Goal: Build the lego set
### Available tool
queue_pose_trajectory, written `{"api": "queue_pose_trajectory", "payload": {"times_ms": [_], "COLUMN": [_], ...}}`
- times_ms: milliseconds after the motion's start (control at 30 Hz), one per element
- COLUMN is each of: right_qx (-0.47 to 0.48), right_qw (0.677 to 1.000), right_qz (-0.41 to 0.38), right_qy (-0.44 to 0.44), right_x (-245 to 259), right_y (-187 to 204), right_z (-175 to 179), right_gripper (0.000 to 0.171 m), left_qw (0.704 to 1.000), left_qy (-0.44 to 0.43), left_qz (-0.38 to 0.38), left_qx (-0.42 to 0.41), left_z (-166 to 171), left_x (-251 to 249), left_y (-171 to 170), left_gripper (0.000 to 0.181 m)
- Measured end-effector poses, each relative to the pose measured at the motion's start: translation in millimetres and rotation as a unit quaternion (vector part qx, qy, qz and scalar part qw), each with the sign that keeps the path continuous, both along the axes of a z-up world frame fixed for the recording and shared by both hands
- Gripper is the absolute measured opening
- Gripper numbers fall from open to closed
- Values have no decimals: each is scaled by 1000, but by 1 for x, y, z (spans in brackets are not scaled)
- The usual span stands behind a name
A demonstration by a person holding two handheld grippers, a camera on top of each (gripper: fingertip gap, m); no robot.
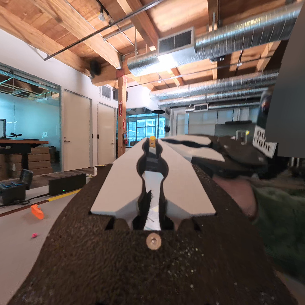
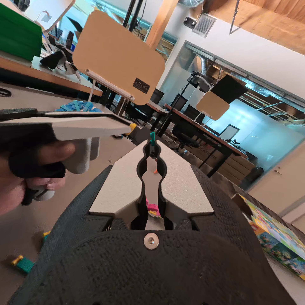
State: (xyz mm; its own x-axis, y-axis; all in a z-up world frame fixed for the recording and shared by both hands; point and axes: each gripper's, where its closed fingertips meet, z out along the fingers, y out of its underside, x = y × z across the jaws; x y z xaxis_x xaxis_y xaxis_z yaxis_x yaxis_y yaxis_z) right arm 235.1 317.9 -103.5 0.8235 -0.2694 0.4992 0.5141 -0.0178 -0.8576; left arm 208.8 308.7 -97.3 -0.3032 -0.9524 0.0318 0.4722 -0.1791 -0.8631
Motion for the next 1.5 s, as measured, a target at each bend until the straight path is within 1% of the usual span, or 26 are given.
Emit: {"api": "queue_pose_trajectory", "payload": {"times_ms": [33,100,133,200,300,467,533,600,700,767,833,900,1000,1033,1100,1133,1167,1233,1300,1333,1400,1500], "right_qx": [8,26,27,25,36,44,47,59,81,90,94,94,68,47,-37,-97,-168,-324,-440,-481,-540,-657], "right_qw": [1000,999,999,1000,998,997,996,989,966,952,943,939,947,954,965,957,940,887,850,833,793,713], "right_qz": [-2,-19,-20,11,35,38,48,79,138,154,161,165,164,160,150,162,183,213,196,179,165,138], "right_qy": [-2,-34,-40,-1,41,50,62,106,201,249,277,286,267,250,213,220,234,251,216,208,227,199], "right_x": [-4,-6,-7,-11,-10,-6,-7,-11,-11,-4,2,4,3,3,8,6,0,-11,-10,-6,-7,-13], "right_y": [2,4,5,8,5,3,3,4,3,1,0,-1,2,4,3,-3,-14,-54,-96,-111,-129,-160], "right_z": [-3,-6,-10,-17,-14,-17,-17,-16,-14,-14,-15,-16,-22,-26,-47,-60,-76,-110,-135,-142,-154,-182], "right_gripper": [3,3,3,3,3,3,3,3,3,3,3,3,3,3,3,3,3,3,3,3,3,3], "left_qw": [1000,997,997,997,999,996,995,996,998,999,999,999,997,996,995,994,994,994,994,993,992,990], "left_qy": [-5,-3,-2,3,17,29,29,32,39,41,43,44,43,43,42,44,46,47,47,48,52,58], "left_qz": [-12,-37,-35,-22,-10,-48,-51,-50,-36,-23,-13,-3,21,31,42,47,48,40,33,31,28,20], "left_qx": [-21,-61,-74,-68,-36,-71,-75,-66,-36,-10,10,29,55,65,82,88,90,91,94,100,115,128], "left_z": [2,3,2,1,-3,-8,-9,-11,-14,-16,-16,-17,-17,-17,-17,-18,-18,-17,-18,-19,-22,-26], "left_x": [-2,-2,-2,0,5,8,9,11,13,14,15,15,15,15,15,16,16,16,16,17,18,20], "left_y": [3,10,14,18,15,14,14,12,8,6,3,1,1,2,2,3,2,0,-5,-8,-13,-20], "left_gripper": [4,4,4,4,4,4,4,4,4,4,4,4,4,4,4,4,4,4,4,4,4,5]}}
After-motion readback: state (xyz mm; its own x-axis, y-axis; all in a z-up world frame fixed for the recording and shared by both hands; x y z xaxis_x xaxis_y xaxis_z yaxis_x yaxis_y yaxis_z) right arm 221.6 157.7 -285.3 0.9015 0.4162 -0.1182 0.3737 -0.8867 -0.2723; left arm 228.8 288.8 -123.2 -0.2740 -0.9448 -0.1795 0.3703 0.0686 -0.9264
